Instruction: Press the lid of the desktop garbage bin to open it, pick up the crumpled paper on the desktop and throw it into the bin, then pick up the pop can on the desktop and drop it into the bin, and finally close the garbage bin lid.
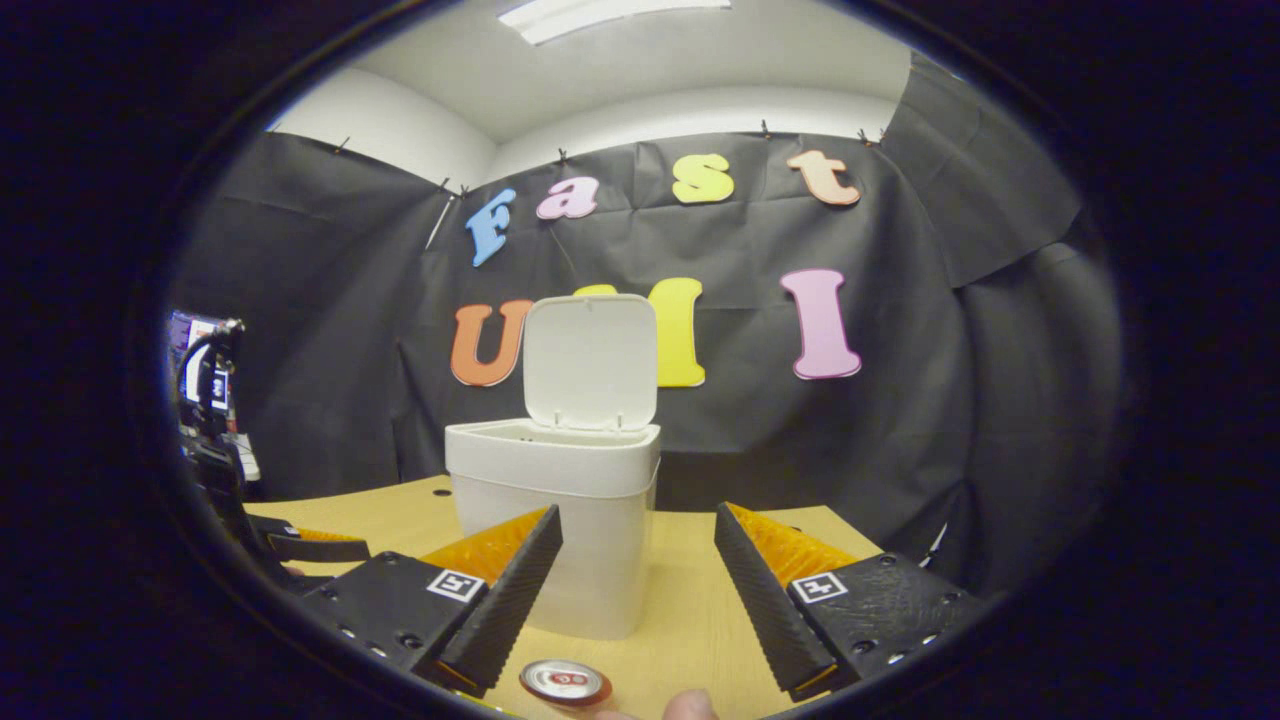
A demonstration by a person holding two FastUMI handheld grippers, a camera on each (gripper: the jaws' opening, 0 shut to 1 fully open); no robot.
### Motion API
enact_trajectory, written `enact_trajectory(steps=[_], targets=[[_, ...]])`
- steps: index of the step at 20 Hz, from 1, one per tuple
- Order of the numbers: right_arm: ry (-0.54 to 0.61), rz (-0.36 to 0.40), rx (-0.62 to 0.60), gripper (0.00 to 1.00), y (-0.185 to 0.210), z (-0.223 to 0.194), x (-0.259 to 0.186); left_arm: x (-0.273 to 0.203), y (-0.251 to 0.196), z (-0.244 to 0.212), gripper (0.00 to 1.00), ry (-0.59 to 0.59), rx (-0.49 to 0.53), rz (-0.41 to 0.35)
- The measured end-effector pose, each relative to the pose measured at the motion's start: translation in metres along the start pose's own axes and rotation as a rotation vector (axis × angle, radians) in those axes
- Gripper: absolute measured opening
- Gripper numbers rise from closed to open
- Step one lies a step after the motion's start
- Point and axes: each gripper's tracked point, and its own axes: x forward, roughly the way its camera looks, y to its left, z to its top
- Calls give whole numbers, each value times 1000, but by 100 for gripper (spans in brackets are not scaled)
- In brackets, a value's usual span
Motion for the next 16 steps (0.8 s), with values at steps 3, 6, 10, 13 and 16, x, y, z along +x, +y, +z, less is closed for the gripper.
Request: enact_trajectory(steps=[3, 6, 10, 13, 16], targets=[[13, 0, 2, 98, -5, -13, -6, 0, -5, -32, 100, 68, 1, -1], [22, -9, 5, 98, -11, -25, -15, 0, -11, -64, 100, 144, -9, 4], [42, -15, -14, 95, -19, -42, -25, 4, -21, -92, 100, 202, -1, -2], [49, -25, -3, 95, -24, -49, -32, 7, -25, -103, 100, 224, 13, 0], [62, -29, -6, 98, -25, -59, -39, 9, -26, -108, 100, 224, 28, 2]])
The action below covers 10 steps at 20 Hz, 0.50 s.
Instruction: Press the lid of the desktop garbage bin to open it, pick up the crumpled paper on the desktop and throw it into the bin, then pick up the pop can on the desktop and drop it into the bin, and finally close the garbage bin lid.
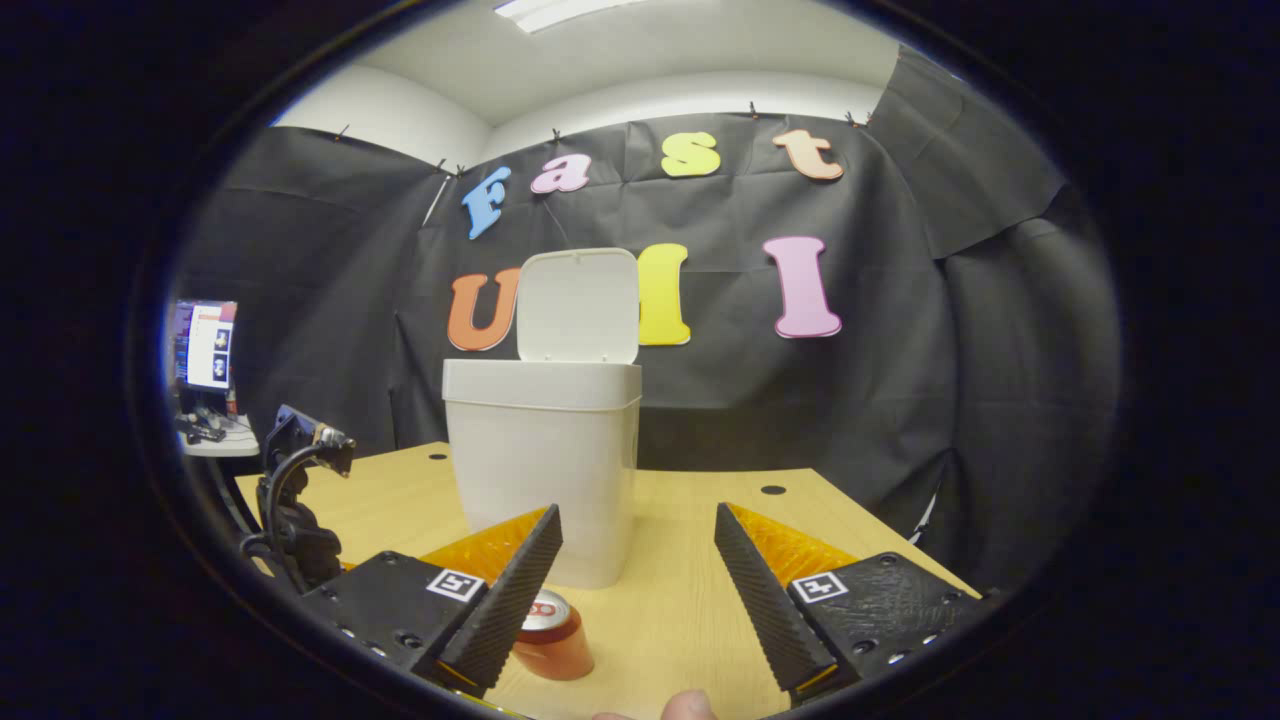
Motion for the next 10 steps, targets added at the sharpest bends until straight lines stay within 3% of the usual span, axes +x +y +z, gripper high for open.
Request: enact_trajectory(steps=[10], targets=[[49, -8, 52, 98, 6, -25, -16, 5, 13, -5, 83, -40, 25, 16]])
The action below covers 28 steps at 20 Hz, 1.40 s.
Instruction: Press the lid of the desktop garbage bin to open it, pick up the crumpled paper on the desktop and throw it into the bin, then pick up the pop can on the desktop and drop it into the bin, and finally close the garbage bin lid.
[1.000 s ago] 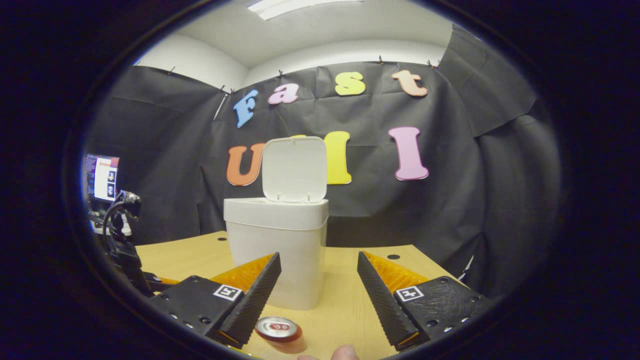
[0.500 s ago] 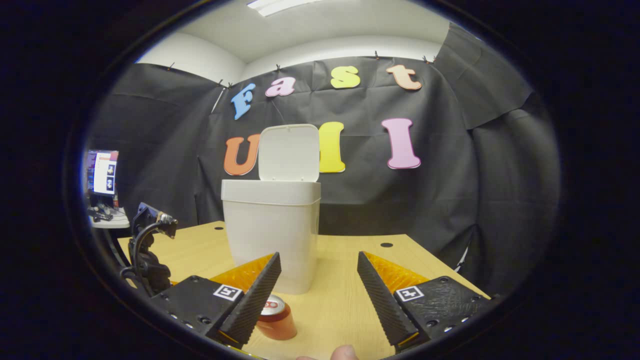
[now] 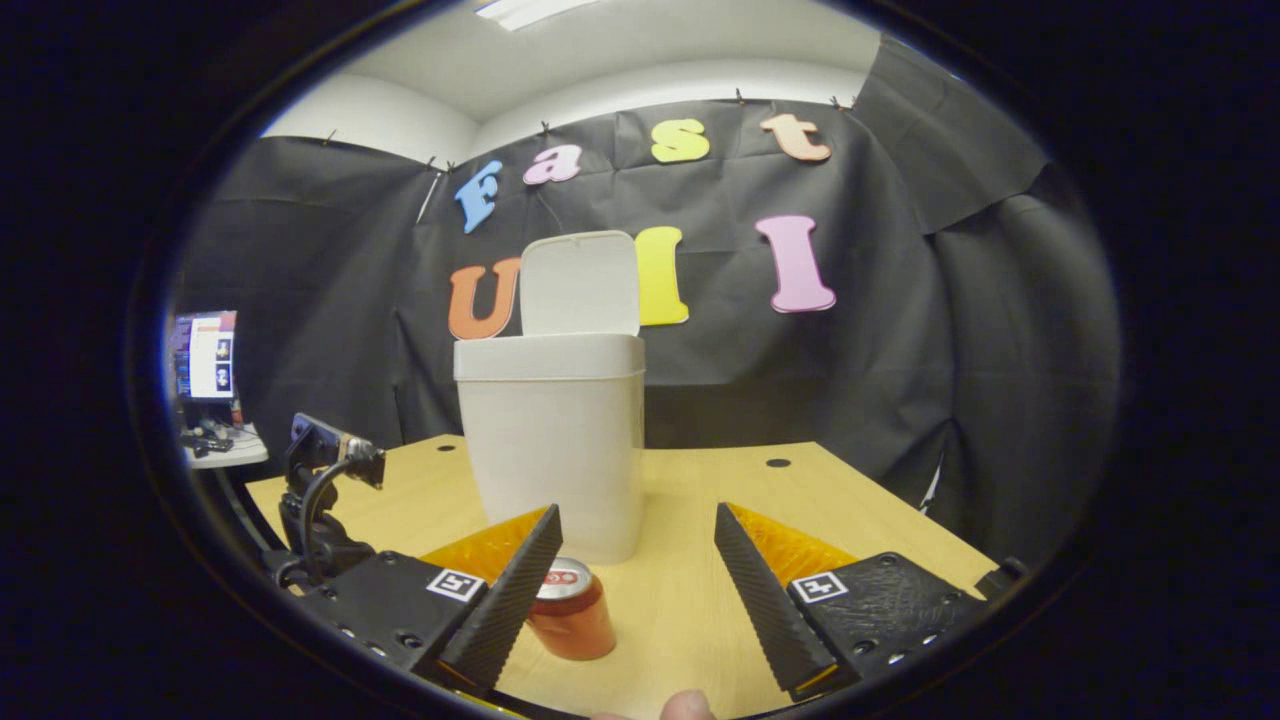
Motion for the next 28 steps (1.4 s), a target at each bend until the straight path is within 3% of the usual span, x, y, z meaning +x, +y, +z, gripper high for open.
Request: enact_trajectory(steps=[4, 5, 9, 13, 14, 16, 28], targets=[[7, -16, -5, 95, -3, -3, -1, 2, 11, 1, 60, -11, 6, 6], [14, -17, -10, 95, -2, -6, 0, 2, 13, 3, 50, -15, 7, -3], [29, 4, -19, 95, 11, -13, -3, 2, 14, 1, 37, -18, 7, -35], [23, 6, -36, 95, 19, -15, -5, -2, 13, 14, 35, -43, 0, -50], [22, 3, -36, 95, 20, -15, -6, -5, 13, 20, 39, -60, -5, -53], [29, 3, -26, 95, 24, -18, -5, -11, 14, 37, 35, -99, -12, -55], [142, 4, -48, 98, 54, -71, 10, -31, 41, 88, 35, -232, -46, -35]])
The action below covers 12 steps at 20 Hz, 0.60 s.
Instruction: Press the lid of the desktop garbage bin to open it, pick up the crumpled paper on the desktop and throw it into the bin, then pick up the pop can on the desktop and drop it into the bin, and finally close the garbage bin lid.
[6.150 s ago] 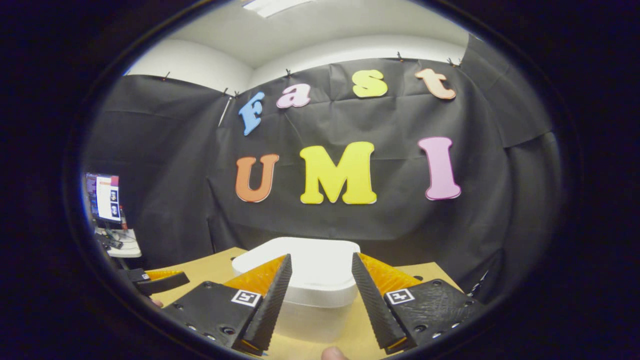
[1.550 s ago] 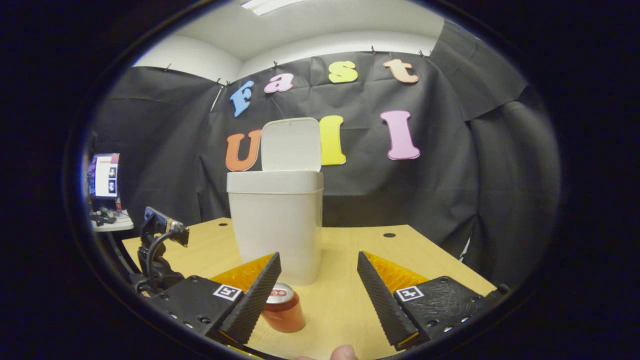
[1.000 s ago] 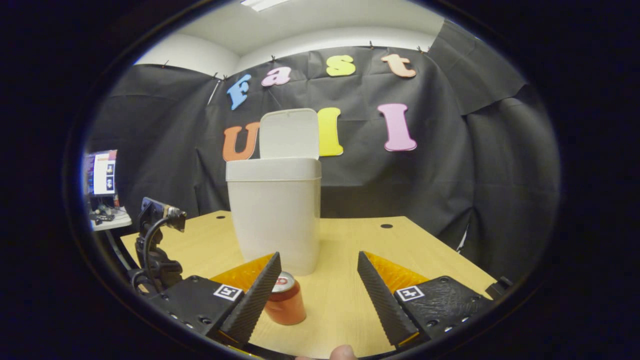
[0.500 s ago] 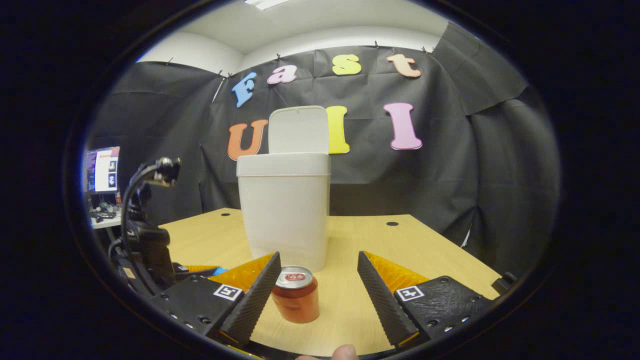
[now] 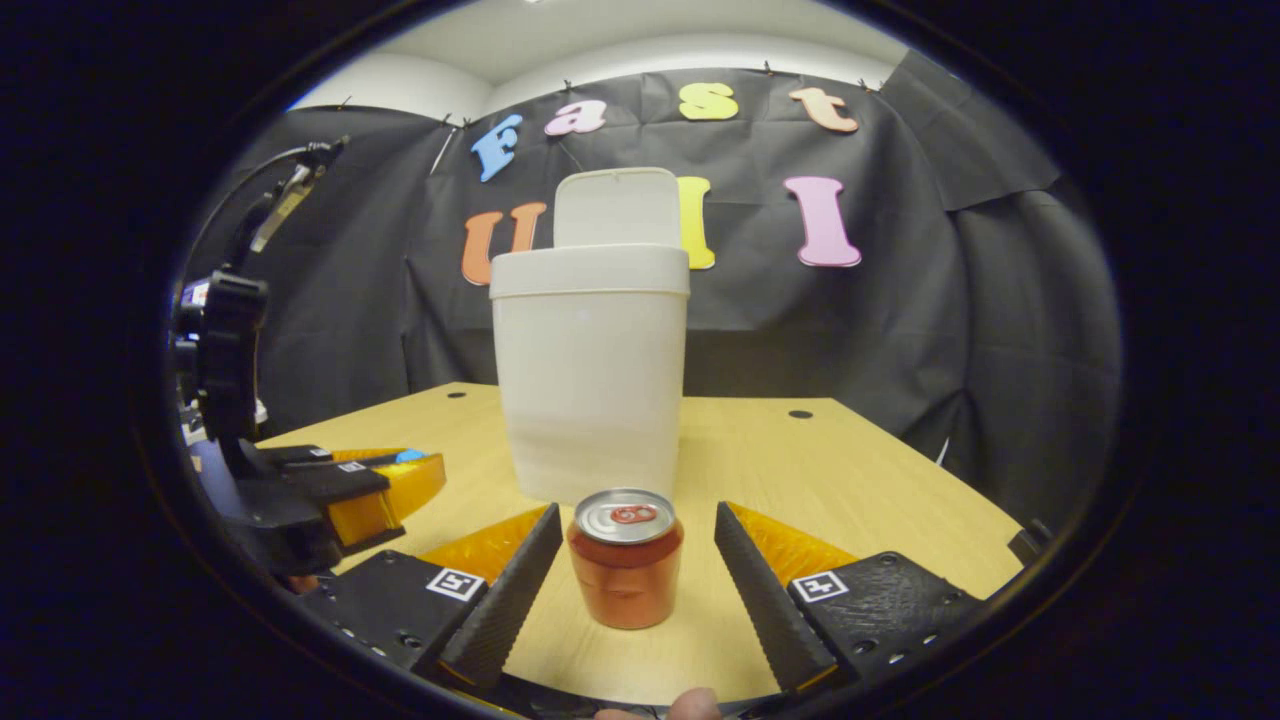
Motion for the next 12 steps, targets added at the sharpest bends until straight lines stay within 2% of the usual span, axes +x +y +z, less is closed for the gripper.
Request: enact_trajectory(steps=[12], targets=[[178, -10, 60, 96, 9, -63, 27, 3, 16, 33, 35, -91, -2, 17]])
